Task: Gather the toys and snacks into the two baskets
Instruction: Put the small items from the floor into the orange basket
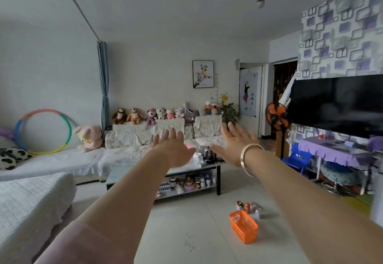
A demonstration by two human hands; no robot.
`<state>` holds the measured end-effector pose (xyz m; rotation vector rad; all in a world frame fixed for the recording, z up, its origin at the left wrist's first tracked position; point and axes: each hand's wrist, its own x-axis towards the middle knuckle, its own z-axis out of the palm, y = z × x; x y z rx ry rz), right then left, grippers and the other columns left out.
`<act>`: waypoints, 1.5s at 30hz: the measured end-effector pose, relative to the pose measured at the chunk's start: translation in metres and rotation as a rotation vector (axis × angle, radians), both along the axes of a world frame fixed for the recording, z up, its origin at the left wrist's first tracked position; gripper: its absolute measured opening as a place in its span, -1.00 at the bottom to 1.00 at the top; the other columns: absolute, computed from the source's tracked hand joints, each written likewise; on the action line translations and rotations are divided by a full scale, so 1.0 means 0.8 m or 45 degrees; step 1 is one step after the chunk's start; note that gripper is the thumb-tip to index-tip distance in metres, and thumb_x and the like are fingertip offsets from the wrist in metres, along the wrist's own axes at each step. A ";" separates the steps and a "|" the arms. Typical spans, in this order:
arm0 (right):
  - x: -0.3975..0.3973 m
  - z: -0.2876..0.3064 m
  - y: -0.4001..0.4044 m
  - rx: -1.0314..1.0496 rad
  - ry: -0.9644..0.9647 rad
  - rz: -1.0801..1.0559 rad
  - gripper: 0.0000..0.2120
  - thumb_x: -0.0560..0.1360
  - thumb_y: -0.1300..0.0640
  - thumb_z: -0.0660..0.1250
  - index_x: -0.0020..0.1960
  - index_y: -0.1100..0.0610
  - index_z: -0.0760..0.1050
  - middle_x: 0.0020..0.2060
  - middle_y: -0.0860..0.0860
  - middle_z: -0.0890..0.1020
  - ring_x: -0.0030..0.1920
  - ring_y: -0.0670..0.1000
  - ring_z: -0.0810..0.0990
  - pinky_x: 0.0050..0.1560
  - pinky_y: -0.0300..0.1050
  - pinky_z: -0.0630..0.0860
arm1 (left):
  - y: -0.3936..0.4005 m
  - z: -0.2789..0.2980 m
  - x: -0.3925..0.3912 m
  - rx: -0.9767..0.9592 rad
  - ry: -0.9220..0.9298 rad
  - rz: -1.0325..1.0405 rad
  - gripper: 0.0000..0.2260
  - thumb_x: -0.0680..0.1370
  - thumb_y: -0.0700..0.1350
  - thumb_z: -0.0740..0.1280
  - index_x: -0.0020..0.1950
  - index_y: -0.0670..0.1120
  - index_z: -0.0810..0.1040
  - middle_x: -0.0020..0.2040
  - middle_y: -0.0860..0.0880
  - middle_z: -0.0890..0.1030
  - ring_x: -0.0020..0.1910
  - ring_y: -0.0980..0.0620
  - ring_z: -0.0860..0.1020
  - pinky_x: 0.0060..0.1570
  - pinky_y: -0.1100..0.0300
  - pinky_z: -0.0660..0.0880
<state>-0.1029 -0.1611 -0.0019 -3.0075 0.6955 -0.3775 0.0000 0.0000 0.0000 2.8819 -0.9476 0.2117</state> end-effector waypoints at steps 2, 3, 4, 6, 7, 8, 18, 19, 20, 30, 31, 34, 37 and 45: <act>0.000 -0.005 0.000 -0.028 0.028 -0.026 -0.25 0.51 -0.38 -0.14 0.53 -0.03 -0.31 0.51 -0.03 -0.28 0.51 0.02 -0.30 0.45 0.12 -0.28 | -0.003 -0.005 0.004 0.032 -0.007 -0.034 -0.30 0.63 0.26 -0.03 0.62 -0.07 -0.21 0.62 -0.09 -0.23 0.60 -0.07 -0.23 0.54 -0.10 -0.26; -0.002 -0.011 -0.005 -0.037 0.053 -0.057 -0.25 0.51 -0.38 -0.15 0.53 -0.02 -0.30 0.51 -0.02 -0.29 0.51 0.01 -0.30 0.45 0.12 -0.28 | -0.012 -0.010 0.007 0.050 0.004 -0.058 -0.30 0.63 0.27 -0.04 0.62 -0.07 -0.21 0.62 -0.08 -0.23 0.60 -0.07 -0.23 0.54 -0.09 -0.27; -0.003 -0.013 -0.008 -0.043 0.054 -0.066 -0.25 0.51 -0.38 -0.15 0.53 -0.02 -0.30 0.51 -0.02 -0.29 0.51 0.01 -0.30 0.46 0.12 -0.28 | -0.015 -0.010 0.008 0.053 0.003 -0.066 -0.30 0.63 0.27 -0.04 0.62 -0.07 -0.21 0.62 -0.08 -0.23 0.60 -0.07 -0.22 0.53 -0.09 -0.27; -0.004 -0.019 -0.015 -0.045 0.070 -0.072 -0.25 0.51 -0.38 -0.16 0.53 0.00 -0.29 0.51 -0.01 -0.28 0.51 0.01 -0.28 0.47 0.12 -0.28 | -0.027 -0.016 0.009 0.047 0.018 -0.103 -0.31 0.64 0.25 -0.05 0.62 -0.07 -0.22 0.62 -0.09 -0.23 0.60 -0.07 -0.22 0.53 -0.08 -0.26; -0.002 -0.022 -0.021 -0.049 0.075 -0.087 -0.24 0.51 -0.38 -0.17 0.53 0.00 -0.28 0.52 -0.01 -0.27 0.51 0.02 -0.28 0.47 0.12 -0.28 | -0.034 -0.019 0.013 0.050 0.020 -0.117 -0.32 0.65 0.25 -0.04 0.62 -0.07 -0.22 0.62 -0.09 -0.23 0.60 -0.07 -0.22 0.52 -0.08 -0.26; 0.000 -0.025 -0.028 -0.058 0.077 -0.107 -0.24 0.50 -0.39 -0.17 0.54 0.00 -0.28 0.52 -0.01 -0.27 0.51 0.02 -0.27 0.47 0.12 -0.27 | -0.044 -0.023 0.020 0.068 0.013 -0.132 -0.32 0.65 0.25 -0.04 0.62 -0.07 -0.22 0.62 -0.09 -0.24 0.60 -0.07 -0.22 0.52 -0.08 -0.26; 0.051 -0.066 -0.149 -0.052 0.104 -0.217 -0.28 0.54 -0.34 -0.13 0.53 0.00 -0.29 0.52 0.00 -0.27 0.51 0.03 -0.29 0.48 0.13 -0.26 | -0.172 -0.060 0.087 0.128 0.002 -0.225 -0.29 0.64 0.26 -0.02 0.62 -0.07 -0.23 0.62 -0.10 -0.24 0.60 -0.08 -0.22 0.53 -0.11 -0.24; 0.059 -0.071 -0.167 -0.040 0.100 -0.222 -0.28 0.54 -0.33 -0.13 0.53 0.00 -0.29 0.52 -0.01 -0.27 0.51 0.03 -0.29 0.48 0.13 -0.26 | -0.188 -0.065 0.095 0.144 0.002 -0.234 -0.30 0.64 0.26 -0.03 0.62 -0.07 -0.23 0.62 -0.10 -0.24 0.60 -0.08 -0.22 0.53 -0.11 -0.24; 0.066 -0.075 -0.182 -0.029 0.097 -0.231 -0.27 0.53 -0.34 -0.13 0.53 0.00 -0.29 0.52 -0.01 -0.27 0.51 0.03 -0.29 0.48 0.13 -0.26 | -0.203 -0.068 0.103 0.158 0.005 -0.242 -0.30 0.64 0.26 -0.03 0.62 -0.07 -0.24 0.62 -0.10 -0.24 0.60 -0.08 -0.22 0.53 -0.11 -0.25; 0.127 -0.129 -0.328 0.034 0.175 -0.299 -0.26 0.53 -0.35 -0.14 0.53 0.01 -0.28 0.52 0.01 -0.26 0.51 0.02 -0.28 0.45 0.13 -0.26 | -0.364 -0.122 0.185 0.240 0.057 -0.305 -0.31 0.64 0.23 -0.01 0.62 -0.05 -0.22 0.63 -0.09 -0.23 0.60 -0.07 -0.22 0.52 -0.10 -0.23; 0.132 -0.136 -0.339 0.031 0.179 -0.311 -0.26 0.52 -0.35 -0.14 0.53 0.01 -0.28 0.52 0.01 -0.26 0.51 0.03 -0.27 0.45 0.14 -0.25 | -0.377 -0.129 0.192 0.237 0.063 -0.317 -0.31 0.64 0.23 0.00 0.62 -0.06 -0.22 0.63 -0.09 -0.23 0.60 -0.07 -0.22 0.52 -0.10 -0.23; 0.153 -0.160 -0.379 0.017 0.194 -0.343 -0.25 0.51 -0.36 -0.13 0.54 0.02 -0.25 0.53 0.03 -0.23 0.52 0.04 -0.23 0.46 0.15 -0.21 | -0.422 -0.153 0.216 0.250 0.078 -0.363 -0.30 0.63 0.24 0.00 0.63 -0.07 -0.20 0.63 -0.08 -0.22 0.61 -0.08 -0.20 0.52 -0.11 -0.21; 0.179 -0.184 -0.414 0.031 0.219 -0.374 -0.26 0.53 -0.35 -0.12 0.54 0.03 -0.25 0.53 0.04 -0.21 0.52 0.05 -0.21 0.45 0.15 -0.22 | -0.466 -0.182 0.241 0.276 0.106 -0.405 -0.29 0.63 0.23 0.03 0.63 -0.08 -0.17 0.64 -0.10 -0.20 0.61 -0.08 -0.18 0.53 -0.09 -0.19; 0.290 -0.242 -0.509 0.080 0.192 -0.419 -0.27 0.54 -0.32 -0.12 0.54 0.03 -0.28 0.52 0.03 -0.25 0.52 0.04 -0.27 0.45 0.13 -0.23 | -0.575 -0.242 0.353 0.278 0.104 -0.466 -0.27 0.62 0.26 0.03 0.63 -0.08 -0.18 0.63 -0.11 -0.22 0.61 -0.07 -0.19 0.53 -0.06 -0.20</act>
